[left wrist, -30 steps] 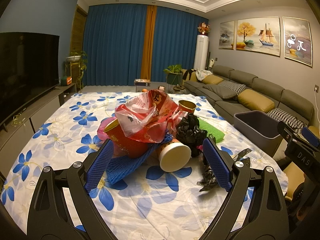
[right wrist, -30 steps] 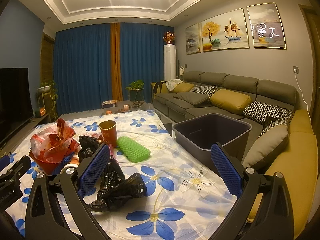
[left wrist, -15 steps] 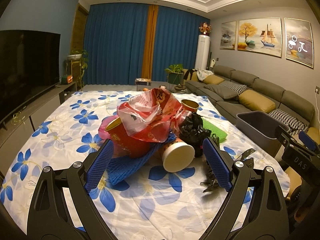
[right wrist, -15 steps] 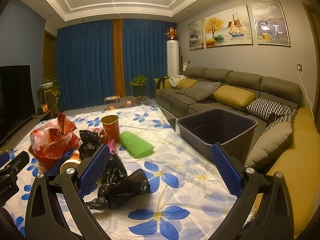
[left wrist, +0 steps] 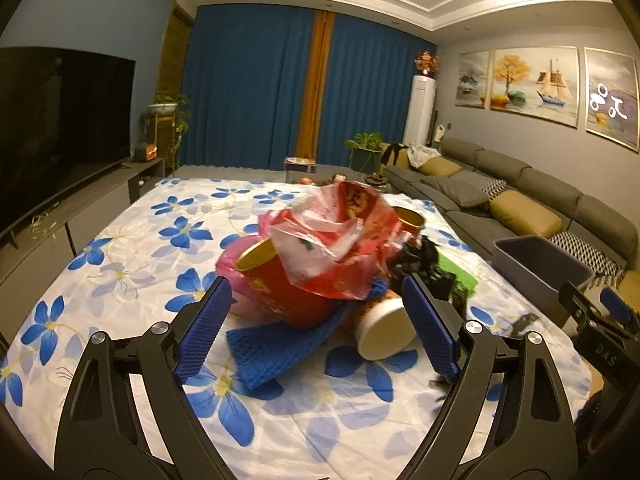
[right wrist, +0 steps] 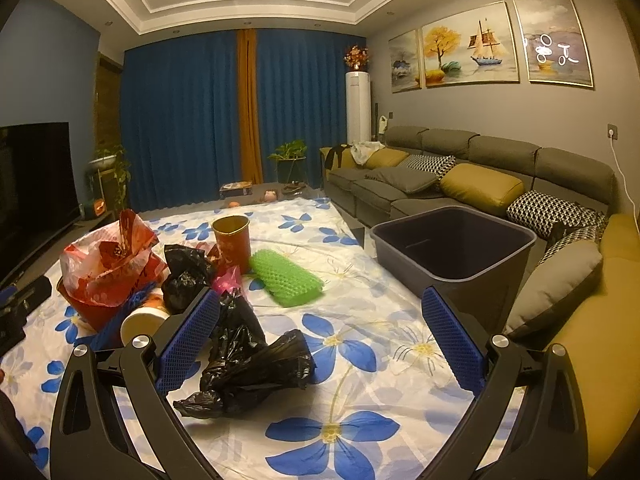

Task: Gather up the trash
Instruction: 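Grasp the red-white snack bag with left tool while right tool grasps black plastic bag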

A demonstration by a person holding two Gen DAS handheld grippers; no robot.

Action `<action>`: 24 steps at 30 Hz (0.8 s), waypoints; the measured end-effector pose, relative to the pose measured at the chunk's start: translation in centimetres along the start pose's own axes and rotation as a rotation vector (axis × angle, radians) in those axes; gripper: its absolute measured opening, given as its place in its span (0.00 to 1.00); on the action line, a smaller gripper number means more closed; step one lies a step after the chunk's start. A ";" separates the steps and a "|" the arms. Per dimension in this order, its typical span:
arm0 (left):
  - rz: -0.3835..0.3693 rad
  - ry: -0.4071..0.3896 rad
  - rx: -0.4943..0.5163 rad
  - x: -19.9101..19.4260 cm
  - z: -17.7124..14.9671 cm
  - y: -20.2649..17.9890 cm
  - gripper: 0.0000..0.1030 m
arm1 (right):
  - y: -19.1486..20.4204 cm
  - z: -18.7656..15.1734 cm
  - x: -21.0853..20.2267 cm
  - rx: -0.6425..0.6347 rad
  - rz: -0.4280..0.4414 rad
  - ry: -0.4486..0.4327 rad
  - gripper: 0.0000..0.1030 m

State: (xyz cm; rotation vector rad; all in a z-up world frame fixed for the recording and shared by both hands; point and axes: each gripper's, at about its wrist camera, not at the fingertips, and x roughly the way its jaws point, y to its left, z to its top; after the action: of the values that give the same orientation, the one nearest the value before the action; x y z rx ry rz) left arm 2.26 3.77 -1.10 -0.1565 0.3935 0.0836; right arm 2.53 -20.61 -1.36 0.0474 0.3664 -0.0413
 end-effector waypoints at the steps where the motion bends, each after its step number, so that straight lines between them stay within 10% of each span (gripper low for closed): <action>1: 0.006 -0.002 -0.006 0.2 0.2 0.4 0.82 | 0.1 0.0 0.1 -0.002 0.002 0.002 0.95; 16: 0.004 0.065 -0.096 5.9 3.2 3.5 0.68 | 2.2 -0.2 3.3 -0.044 0.070 0.038 0.95; 24: -0.055 0.154 -0.102 9.3 3.5 3.5 0.42 | 3.1 -0.4 4.8 -0.063 0.110 0.064 0.89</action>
State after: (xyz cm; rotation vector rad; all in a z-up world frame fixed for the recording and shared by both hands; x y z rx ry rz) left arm 11.74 8.25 -1.99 -0.2750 0.5385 0.0372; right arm 7.00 -17.63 -3.38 0.0069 0.4286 0.0807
